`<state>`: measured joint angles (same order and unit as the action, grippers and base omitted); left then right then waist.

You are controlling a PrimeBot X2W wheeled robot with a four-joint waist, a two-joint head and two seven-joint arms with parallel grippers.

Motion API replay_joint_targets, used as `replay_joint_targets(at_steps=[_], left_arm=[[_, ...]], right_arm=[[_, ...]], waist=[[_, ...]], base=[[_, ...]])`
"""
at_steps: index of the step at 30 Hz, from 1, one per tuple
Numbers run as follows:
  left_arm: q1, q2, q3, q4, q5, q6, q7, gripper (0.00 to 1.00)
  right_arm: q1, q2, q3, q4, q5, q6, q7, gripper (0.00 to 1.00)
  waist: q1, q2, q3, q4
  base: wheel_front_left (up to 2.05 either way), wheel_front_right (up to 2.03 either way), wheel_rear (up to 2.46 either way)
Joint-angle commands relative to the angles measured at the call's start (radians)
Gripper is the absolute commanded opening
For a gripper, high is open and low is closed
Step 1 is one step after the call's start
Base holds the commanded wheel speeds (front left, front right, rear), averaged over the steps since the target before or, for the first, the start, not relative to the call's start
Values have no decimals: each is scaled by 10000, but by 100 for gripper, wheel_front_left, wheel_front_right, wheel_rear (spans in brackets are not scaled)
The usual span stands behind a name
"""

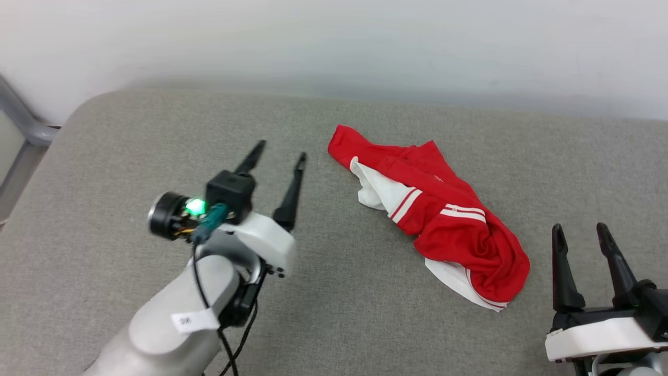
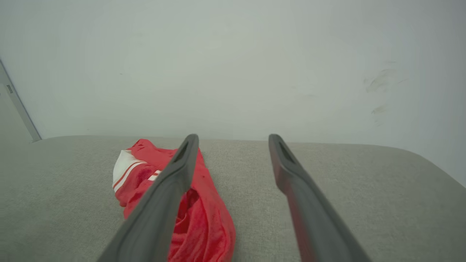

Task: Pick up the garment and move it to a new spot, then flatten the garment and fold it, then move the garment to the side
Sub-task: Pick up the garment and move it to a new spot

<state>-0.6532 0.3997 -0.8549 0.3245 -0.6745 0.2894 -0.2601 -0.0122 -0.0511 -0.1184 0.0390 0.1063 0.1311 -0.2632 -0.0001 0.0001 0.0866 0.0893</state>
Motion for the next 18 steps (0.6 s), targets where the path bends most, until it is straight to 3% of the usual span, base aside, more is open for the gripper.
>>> replay_joint_targets(at_steps=[1,5,9,14,18], left_arm=[[340,46,212,-197,158,144,-65,100],[1763,264,1614,-1272,1025,730,-59,100],[3199,136,2928,-2054,1815,986,-61,100],[4601,-250,4335,-2720,2791,958,-62,100],[5521,-683,5089,-2983,3501,646,-53,100]], right_arm=[[114,17,8,40,66,-7,-24,100],[243,18,-22,158,59,-7,-24,100],[380,18,-55,237,92,-7,-24,100],[466,18,-7,305,110,-7,-24,100],[535,18,64,349,166,-7,-24,100]], waist=[[1,-1,-150,109],[1,-1,-335,202],[1,-1,-493,261],[1,-1,-698,238],[1,-1,-789,180]], base=[[0,0,0],[0,0,0],[0,0,0],[0,0,0],[0,0,0]])
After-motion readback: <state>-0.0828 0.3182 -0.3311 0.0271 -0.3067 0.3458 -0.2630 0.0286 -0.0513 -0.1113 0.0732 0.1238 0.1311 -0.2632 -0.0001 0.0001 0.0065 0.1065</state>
